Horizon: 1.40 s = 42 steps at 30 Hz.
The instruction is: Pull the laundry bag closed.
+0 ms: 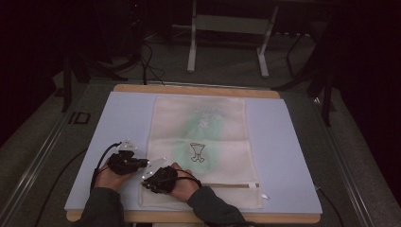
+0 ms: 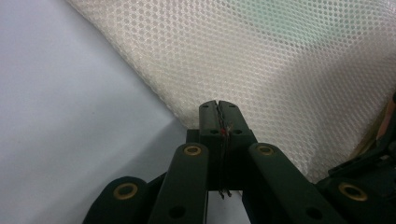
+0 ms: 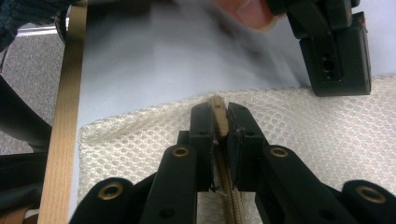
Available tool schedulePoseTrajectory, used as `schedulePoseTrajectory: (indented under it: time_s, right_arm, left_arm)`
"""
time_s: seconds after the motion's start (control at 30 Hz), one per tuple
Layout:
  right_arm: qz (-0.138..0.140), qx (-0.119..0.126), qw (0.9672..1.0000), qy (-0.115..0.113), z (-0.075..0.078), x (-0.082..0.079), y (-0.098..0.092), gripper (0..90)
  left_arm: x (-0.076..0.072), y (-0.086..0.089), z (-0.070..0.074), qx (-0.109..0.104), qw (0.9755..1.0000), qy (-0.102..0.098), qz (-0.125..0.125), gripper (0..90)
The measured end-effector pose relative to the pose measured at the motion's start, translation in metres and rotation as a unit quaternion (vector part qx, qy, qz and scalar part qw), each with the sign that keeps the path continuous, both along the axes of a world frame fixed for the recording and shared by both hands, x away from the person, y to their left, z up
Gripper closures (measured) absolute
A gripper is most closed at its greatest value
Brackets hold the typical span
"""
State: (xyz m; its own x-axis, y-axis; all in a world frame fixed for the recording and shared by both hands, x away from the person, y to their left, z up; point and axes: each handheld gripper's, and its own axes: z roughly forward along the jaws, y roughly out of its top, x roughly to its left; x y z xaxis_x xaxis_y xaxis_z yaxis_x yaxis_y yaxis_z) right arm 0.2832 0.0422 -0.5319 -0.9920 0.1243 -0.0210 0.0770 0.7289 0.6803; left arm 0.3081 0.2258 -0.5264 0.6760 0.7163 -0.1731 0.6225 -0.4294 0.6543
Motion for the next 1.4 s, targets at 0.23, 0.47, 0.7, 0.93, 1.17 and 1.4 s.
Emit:
schedulePoseTrajectory:
  time_s: [0.23, 0.47, 0.7, 0.93, 1.17, 1.4]
  right_arm:
    - [-0.005, -0.004, 0.9999, -0.013, 0.0, -0.004, 0.001, 81.7]
    - [-0.009, 0.0, 0.9999, -0.012, -0.001, -0.004, 0.0, 81.8]
    - [-0.013, 0.002, 0.9999, -0.011, -0.001, -0.005, 0.0, 81.8]
    - [-0.017, 0.001, 0.9998, -0.013, -0.001, -0.006, 0.0, 81.9]
    - [-0.017, 0.012, 0.9998, -0.007, -0.002, -0.005, -0.004, 82.1]
    - [-0.016, 0.013, 0.9998, 0.004, -0.002, -0.002, -0.009, 82.2]
  left_arm:
    - [-0.01, -0.006, 0.003, 0.008, 0.9995, 0.002, -0.029, 89.2]
    - [-0.014, -0.006, 0.001, 0.007, 0.999, 0.03, -0.033, 89.2]
    - [-0.022, -0.01, 0.003, 0.032, 0.9985, 0.035, -0.029, 89.3]
    - [-0.024, -0.009, 0.004, 0.031, 0.9979, 0.053, -0.019, 89.4]
    - [-0.022, -0.008, 0.004, 0.031, 0.9975, 0.061, -0.02, 89.7]
    - [-0.022, -0.008, 0.004, 0.032, 0.9973, 0.062, -0.023, 89.8]
